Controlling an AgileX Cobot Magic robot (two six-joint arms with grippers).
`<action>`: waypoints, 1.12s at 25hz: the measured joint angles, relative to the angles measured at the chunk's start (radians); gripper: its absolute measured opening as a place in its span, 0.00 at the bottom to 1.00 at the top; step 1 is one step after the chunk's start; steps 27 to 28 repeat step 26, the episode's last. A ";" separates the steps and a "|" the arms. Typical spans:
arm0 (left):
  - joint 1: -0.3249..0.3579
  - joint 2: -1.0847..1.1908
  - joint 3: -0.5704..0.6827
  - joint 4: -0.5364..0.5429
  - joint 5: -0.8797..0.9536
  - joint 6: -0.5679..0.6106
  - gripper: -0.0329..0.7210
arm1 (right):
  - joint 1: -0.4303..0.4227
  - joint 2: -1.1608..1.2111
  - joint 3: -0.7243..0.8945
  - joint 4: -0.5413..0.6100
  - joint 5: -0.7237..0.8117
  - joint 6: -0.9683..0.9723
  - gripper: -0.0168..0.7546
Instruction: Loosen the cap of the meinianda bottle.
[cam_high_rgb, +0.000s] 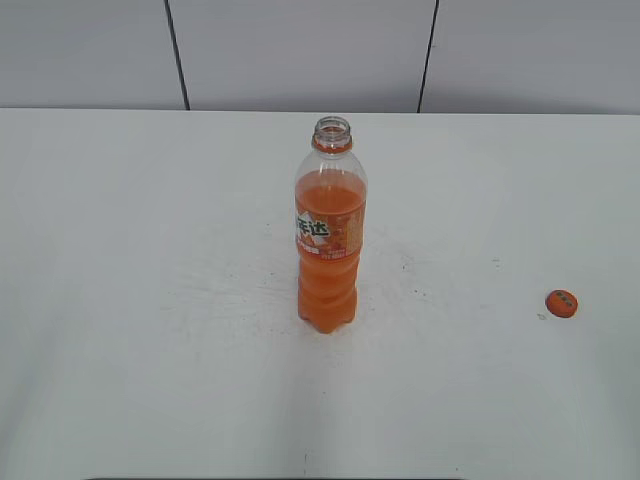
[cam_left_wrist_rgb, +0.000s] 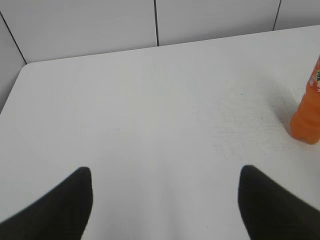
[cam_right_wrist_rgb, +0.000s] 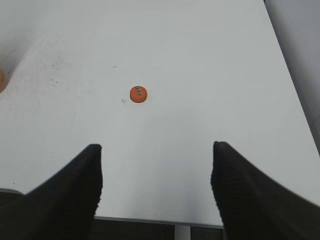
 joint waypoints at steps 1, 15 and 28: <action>0.000 0.000 0.000 0.000 0.000 0.000 0.76 | 0.000 0.000 0.000 0.000 -0.001 0.000 0.69; 0.046 0.000 0.000 0.000 0.000 0.000 0.76 | 0.000 0.000 0.000 0.000 -0.001 0.000 0.69; 0.046 0.000 0.000 0.000 0.000 0.000 0.76 | 0.000 0.000 0.000 0.000 -0.001 0.000 0.69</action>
